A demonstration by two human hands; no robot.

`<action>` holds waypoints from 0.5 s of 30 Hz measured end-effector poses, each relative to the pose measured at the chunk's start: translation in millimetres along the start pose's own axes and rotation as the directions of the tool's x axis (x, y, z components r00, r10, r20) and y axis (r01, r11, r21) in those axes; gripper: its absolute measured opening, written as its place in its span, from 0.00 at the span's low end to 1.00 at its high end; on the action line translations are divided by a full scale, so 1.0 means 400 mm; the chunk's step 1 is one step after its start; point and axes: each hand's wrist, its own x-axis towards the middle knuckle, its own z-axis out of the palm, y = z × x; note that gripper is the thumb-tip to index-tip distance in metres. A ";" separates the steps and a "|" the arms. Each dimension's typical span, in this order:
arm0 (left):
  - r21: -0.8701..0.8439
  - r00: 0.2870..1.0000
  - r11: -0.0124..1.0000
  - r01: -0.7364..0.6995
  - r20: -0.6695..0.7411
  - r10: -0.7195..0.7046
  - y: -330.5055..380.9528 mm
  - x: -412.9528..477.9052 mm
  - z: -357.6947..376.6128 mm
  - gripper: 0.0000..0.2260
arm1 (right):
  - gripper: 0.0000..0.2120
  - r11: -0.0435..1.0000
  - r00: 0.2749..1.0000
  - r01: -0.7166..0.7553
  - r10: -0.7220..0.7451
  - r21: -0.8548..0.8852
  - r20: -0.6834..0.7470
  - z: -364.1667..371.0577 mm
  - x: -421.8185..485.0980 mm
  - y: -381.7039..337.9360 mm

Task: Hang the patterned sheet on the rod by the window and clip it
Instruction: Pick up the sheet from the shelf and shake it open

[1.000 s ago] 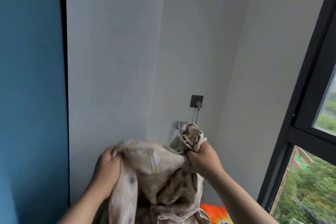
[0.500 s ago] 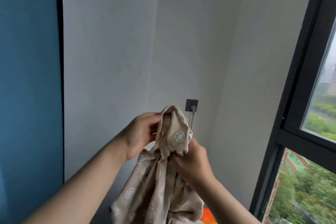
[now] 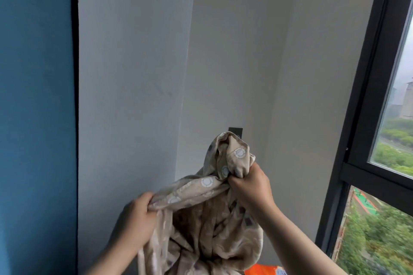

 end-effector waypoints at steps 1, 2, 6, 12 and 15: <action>0.010 0.998 0.999 -0.049 -0.028 0.049 0.018 0.039 -0.020 0.13 | 0.12 1.000 1.000 -0.005 0.005 -0.019 0.005 -0.009 0.003 -0.001; 0.023 0.993 0.994 -0.103 -0.062 0.104 0.047 0.077 -0.040 0.16 | 0.13 0.999 1.000 -0.007 0.007 -0.035 0.005 -0.019 0.006 -0.005; 0.084 0.956 0.961 -0.264 -0.112 0.272 0.181 0.214 -0.116 0.12 | 0.17 0.995 0.998 0.066 -0.067 -0.080 -0.011 -0.063 0.016 -0.051; -0.562 0.985 0.827 -0.010 0.137 0.105 0.350 0.277 -0.100 0.13 | 0.22 0.970 0.970 0.240 -0.239 -0.044 0.044 -0.108 -0.017 -0.142; -0.659 0.937 0.726 0.197 0.345 0.058 0.379 0.229 -0.069 0.14 | 0.30 0.933 0.917 0.324 -0.351 0.158 0.192 -0.079 -0.050 -0.153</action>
